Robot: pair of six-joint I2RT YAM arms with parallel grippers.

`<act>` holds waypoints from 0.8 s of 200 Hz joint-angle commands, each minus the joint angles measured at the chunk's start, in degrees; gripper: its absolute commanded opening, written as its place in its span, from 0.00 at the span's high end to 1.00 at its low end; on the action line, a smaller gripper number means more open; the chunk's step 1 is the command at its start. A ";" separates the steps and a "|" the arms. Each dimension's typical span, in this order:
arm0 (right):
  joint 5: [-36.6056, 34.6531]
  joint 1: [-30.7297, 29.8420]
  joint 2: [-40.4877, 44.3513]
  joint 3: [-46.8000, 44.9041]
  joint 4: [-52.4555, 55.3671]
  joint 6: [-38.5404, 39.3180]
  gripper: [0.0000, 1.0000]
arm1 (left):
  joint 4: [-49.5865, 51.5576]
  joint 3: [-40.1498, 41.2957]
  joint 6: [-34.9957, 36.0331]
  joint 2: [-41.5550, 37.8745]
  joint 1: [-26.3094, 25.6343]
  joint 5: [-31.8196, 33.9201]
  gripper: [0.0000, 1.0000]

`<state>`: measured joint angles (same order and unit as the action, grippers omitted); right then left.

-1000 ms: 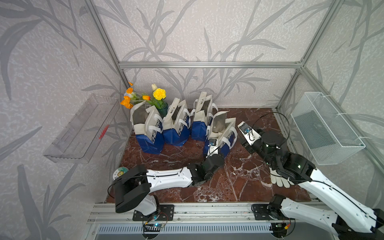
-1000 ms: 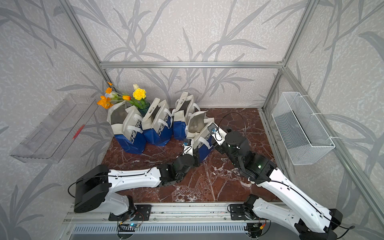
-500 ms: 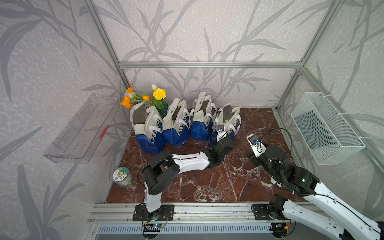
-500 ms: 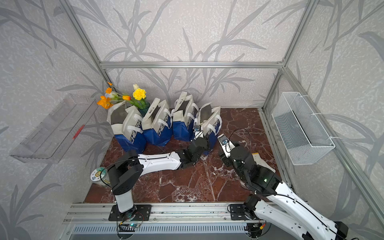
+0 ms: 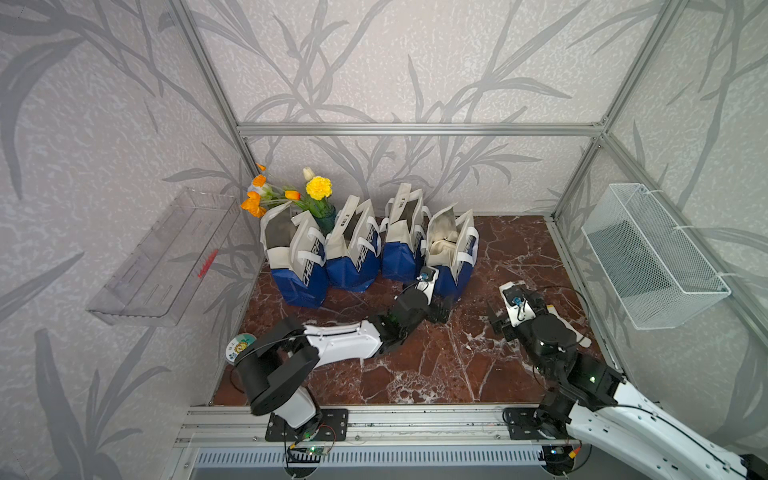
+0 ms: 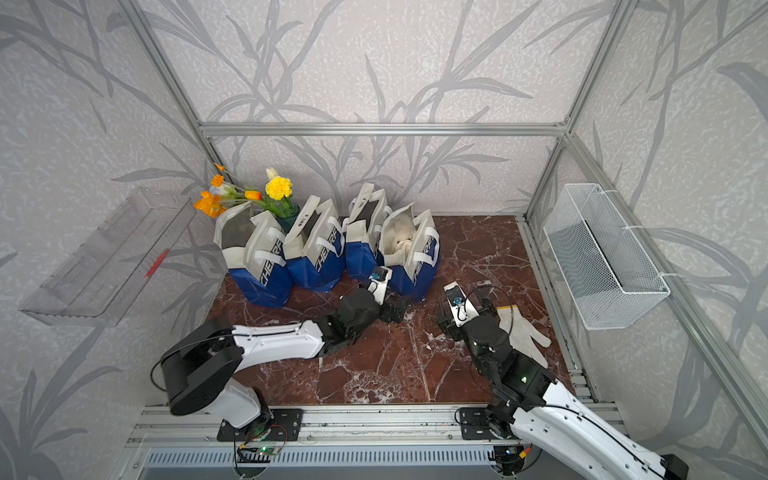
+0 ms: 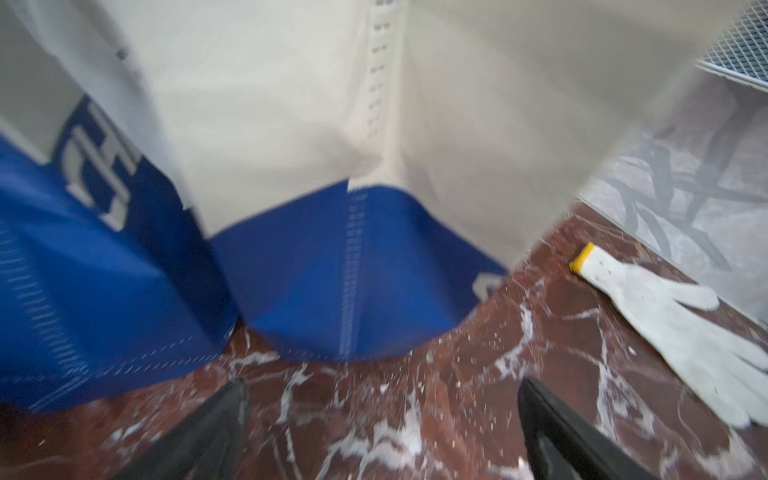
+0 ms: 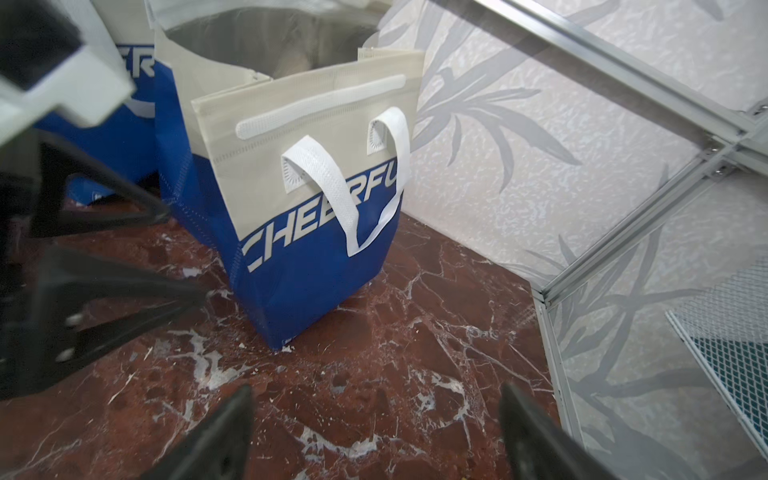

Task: Open the takeout bag
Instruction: Place the takeout bag at the center of the board, then reset both arms

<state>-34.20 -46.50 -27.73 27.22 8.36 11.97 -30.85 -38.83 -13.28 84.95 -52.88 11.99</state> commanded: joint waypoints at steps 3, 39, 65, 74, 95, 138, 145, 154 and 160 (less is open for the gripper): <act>0.92 0.43 2.95 -4.05 -10.88 7.22 0.01 | 0.16 6.28 6.60 -11.10 -0.03 -0.20 0.00; -0.55 1.43 2.83 -7.16 -16.14 7.02 0.01 | 1.84 19.33 16.54 -30.21 -0.01 4.19 0.00; -2.76 4.92 0.29 -9.22 -20.30 4.92 0.01 | -1.71 27.89 12.71 -42.70 0.14 16.21 0.00; -1.76 7.17 -0.62 -10.42 -22.60 3.37 0.01 | -1.23 30.20 12.49 -46.63 0.60 19.32 0.00; 5.20 14.63 -3.25 -13.31 -28.00 -0.33 0.01 | 4.36 32.23 12.76 -53.58 2.06 29.97 0.00; 17.32 31.97 -14.38 -17.57 -39.13 -9.15 0.01 | 5.81 34.90 7.05 -56.03 12.68 26.56 0.00; 19.44 34.08 -17.51 -18.10 -41.98 -9.71 0.01 | 6.30 34.43 4.74 -54.58 14.92 25.13 0.00; 21.01 36.07 -22.26 -18.34 -45.42 -9.77 0.01 | 5.94 33.78 2.84 -52.08 18.16 22.30 0.00; 21.27 36.82 -26.11 -18.41 -48.12 -9.94 0.01 | 5.66 32.99 1.88 -49.97 19.82 20.86 0.00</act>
<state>-20.12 -13.23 -44.95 9.91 -26.94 6.24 -26.28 -4.86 -5.30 30.11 -38.74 37.08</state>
